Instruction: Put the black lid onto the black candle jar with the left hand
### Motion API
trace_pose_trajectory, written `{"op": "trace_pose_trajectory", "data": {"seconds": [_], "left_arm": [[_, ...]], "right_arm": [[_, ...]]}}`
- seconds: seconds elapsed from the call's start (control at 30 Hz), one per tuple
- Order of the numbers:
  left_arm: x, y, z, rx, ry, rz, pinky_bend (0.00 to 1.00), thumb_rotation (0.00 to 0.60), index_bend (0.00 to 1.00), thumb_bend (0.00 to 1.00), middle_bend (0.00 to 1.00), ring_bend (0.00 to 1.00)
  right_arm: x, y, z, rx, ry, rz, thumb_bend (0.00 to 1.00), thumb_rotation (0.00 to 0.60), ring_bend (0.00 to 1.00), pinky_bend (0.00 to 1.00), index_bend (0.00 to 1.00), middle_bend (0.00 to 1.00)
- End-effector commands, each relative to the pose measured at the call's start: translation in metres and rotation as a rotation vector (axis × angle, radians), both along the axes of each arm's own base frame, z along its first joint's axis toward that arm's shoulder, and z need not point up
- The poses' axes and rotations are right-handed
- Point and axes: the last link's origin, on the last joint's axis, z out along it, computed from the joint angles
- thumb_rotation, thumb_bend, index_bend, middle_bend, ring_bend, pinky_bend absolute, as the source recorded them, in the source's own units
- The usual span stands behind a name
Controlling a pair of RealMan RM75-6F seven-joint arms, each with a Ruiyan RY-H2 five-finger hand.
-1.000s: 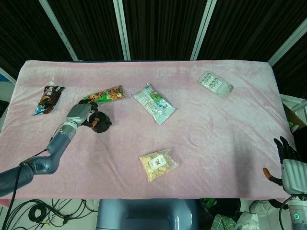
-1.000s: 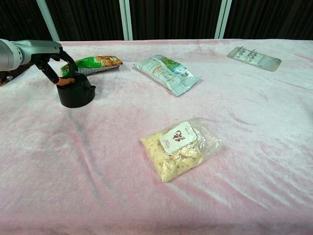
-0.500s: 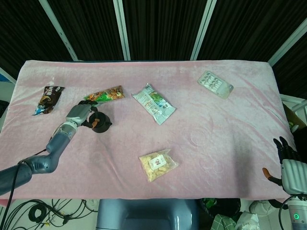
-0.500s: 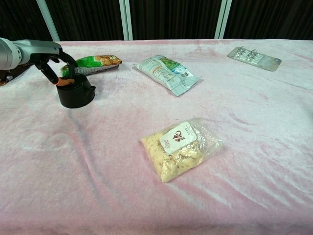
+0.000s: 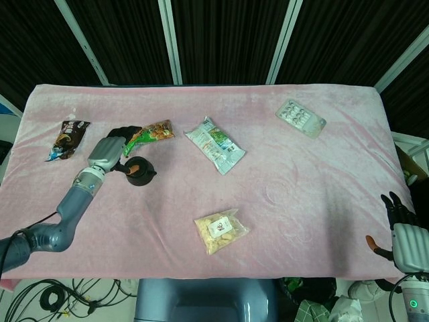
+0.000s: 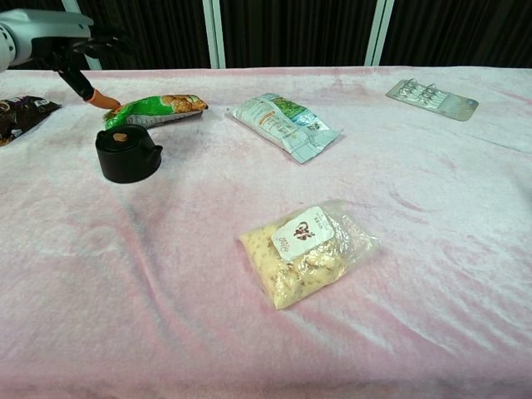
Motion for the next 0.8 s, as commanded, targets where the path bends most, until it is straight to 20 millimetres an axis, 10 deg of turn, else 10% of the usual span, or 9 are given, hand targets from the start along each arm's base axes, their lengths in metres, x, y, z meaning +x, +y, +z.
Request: {"op": "trace_pose_trajectory", "data": {"seconds": [0.03, 0.43, 0.8], "left_arm": [[0.005, -0.022, 0.026, 0.043, 0.024, -0.075, 0.0, 0.6, 0.07, 0.25, 0.05, 0.0], [-0.067, -0.181, 0.083, 0.174, 0.311, 0.015, 0.0, 0.6, 0.11, 0.25, 0.05, 0.0], [-0.118, -0.216, 0.091, 0.219, 0.261, 0.046, 0.0, 0.6, 0.12, 0.25, 0.06, 0.0]], "right_arm": [[-0.001, 0.0, 0.001, -0.003, -0.002, -0.003, 0.18, 0.6, 0.14, 0.19, 0.0, 0.02], [0.0, -0.001, 0.001, -0.005, 0.005, 0.005, 0.18, 0.6, 0.14, 0.19, 0.0, 0.02], [0.001, 0.0, -0.001, 0.0, 0.008, 0.013, 0.18, 0.6, 0.14, 0.19, 0.0, 0.02]]}}
